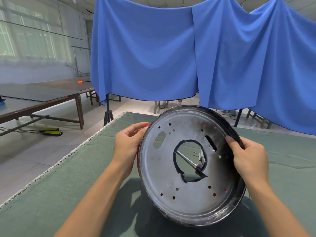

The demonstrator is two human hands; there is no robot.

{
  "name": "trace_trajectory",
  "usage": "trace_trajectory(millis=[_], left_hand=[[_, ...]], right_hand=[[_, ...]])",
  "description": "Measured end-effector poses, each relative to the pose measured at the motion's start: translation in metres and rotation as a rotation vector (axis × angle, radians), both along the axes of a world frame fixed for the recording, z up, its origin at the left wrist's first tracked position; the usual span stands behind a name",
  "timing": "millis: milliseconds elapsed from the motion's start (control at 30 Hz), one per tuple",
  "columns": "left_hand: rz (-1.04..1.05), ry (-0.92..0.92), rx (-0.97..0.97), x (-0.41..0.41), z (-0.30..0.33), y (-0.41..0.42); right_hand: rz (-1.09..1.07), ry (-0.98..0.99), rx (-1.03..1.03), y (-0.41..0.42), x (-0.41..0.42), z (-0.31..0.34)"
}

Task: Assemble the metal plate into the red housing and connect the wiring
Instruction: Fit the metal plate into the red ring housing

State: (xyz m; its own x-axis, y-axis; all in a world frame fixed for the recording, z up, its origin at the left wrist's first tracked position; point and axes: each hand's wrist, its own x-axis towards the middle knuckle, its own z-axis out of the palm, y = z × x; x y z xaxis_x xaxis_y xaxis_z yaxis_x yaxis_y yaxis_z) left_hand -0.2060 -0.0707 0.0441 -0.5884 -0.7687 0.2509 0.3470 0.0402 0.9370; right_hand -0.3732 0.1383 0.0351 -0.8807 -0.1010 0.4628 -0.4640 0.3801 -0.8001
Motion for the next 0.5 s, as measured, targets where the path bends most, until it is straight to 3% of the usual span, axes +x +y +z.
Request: trace_trajectory(millis=[233, 500], left_hand=[[-0.118, -0.075, -0.021, -0.006, -0.008, 0.009], [-0.146, 0.008, -0.072, -0.007, 0.001, 0.019]], right_hand=[[-0.099, 0.089, 0.062, 0.000, 0.003, -0.001], [-0.095, 0.137, -0.132, 0.013, -0.008, -0.014]])
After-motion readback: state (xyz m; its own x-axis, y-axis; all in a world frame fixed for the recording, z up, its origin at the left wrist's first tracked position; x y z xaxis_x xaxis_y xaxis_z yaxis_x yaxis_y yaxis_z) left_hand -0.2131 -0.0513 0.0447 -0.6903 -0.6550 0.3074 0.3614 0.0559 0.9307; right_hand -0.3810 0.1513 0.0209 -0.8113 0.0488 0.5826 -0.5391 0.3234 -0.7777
